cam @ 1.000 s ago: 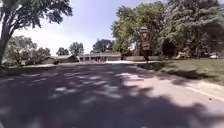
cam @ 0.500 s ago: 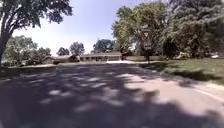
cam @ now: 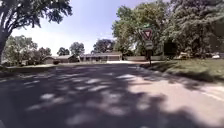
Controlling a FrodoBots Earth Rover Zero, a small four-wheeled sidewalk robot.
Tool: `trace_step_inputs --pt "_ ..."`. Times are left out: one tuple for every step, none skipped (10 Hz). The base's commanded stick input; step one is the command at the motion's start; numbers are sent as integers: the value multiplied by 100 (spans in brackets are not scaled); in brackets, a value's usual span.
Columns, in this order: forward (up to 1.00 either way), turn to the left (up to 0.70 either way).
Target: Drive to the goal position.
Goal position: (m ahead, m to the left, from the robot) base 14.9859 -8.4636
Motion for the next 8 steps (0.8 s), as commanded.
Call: trace_step_inputs --pt "50 0" --pt "50 0" --pt "50 0" --pt "50 0" --pt "50 0" --pt "50 0" --pt "50 0" --pt "50 0"
